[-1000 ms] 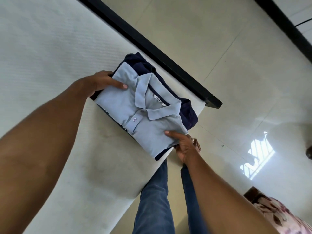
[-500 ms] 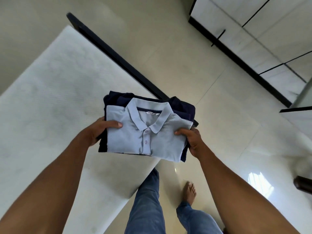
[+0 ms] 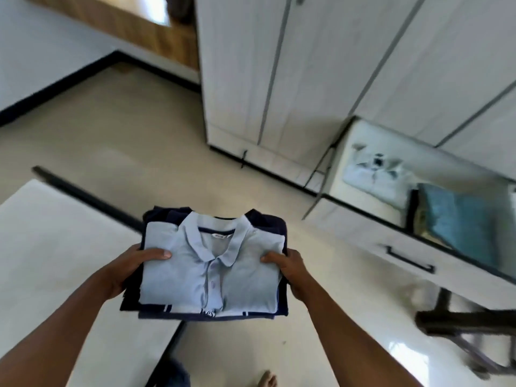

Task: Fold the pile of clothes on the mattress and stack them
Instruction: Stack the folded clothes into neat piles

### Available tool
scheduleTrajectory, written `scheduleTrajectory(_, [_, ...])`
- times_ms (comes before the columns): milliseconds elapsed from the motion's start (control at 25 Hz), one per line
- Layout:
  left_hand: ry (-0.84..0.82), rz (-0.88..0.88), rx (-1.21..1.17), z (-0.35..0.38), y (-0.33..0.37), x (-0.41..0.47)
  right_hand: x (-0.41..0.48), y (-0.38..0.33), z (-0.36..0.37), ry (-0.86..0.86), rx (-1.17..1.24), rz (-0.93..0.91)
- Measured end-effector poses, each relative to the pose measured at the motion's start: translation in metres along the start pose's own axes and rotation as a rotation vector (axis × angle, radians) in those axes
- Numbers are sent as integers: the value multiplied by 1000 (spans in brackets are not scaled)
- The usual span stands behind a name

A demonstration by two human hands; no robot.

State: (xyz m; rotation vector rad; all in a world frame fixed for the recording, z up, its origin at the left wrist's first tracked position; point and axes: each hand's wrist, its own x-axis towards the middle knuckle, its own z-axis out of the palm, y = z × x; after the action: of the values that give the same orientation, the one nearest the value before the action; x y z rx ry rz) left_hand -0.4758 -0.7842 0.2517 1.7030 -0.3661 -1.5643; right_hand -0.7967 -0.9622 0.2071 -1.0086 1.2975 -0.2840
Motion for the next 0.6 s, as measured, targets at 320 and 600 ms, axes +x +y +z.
scheduleTrajectory(320, [-164, 214, 185, 275, 141, 54, -45, -78, -282, 315, 103, -211])
scheduleTrajectory(600, [-273, 279, 259, 439, 243, 167, -8, -130, -438, 554, 206, -251])
